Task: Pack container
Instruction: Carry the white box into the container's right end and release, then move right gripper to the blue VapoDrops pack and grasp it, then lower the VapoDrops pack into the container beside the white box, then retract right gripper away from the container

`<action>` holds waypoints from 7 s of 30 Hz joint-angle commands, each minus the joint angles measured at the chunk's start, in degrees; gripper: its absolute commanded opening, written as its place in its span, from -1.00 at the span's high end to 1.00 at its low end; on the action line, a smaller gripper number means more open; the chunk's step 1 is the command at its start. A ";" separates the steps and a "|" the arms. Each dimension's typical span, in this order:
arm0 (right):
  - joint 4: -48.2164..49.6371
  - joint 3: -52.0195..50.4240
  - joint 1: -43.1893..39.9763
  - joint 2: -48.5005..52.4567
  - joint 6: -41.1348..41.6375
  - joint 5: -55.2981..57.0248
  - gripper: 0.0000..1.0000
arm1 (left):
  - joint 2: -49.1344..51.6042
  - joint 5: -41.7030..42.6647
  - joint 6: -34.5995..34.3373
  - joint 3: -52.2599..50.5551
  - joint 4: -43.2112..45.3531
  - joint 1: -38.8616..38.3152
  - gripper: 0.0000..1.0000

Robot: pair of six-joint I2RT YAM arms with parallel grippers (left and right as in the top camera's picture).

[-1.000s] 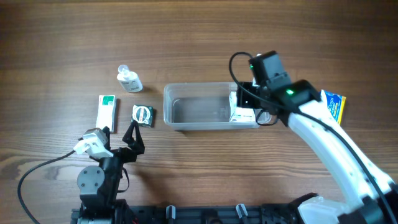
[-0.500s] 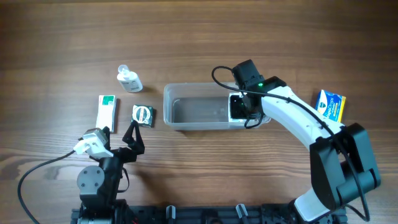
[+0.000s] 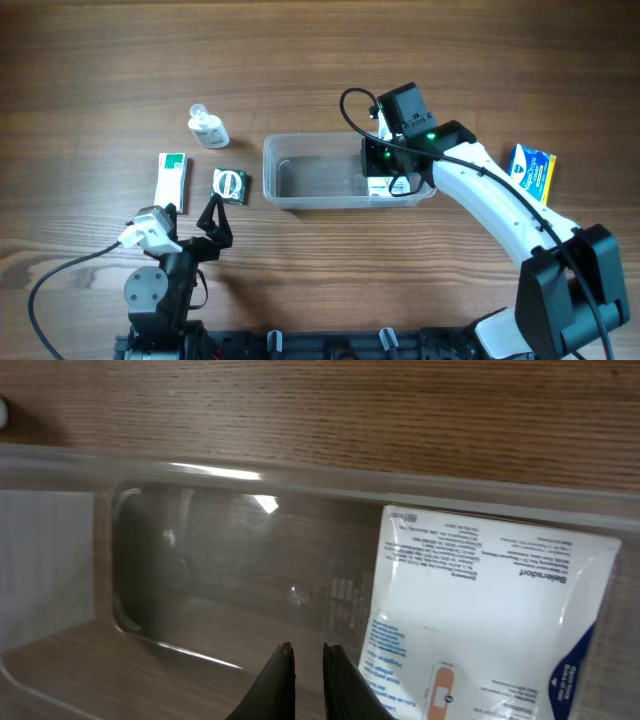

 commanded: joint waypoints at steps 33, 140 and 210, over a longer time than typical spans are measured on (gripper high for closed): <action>-0.66 0.50 3.15 8.61 -2.01 13.44 0.68 | -0.48 -0.59 1.14 -0.42 0.20 0.31 -0.99; -0.35 -1.99 7.74 4.90 11.47 13.77 -0.99 | -0.48 -0.57 1.14 -0.42 0.20 0.31 -1.00; -6.67 3.89 -2.97 -6.36 5.40 15.65 0.90 | -0.48 -0.57 1.16 -0.42 0.20 0.31 -1.00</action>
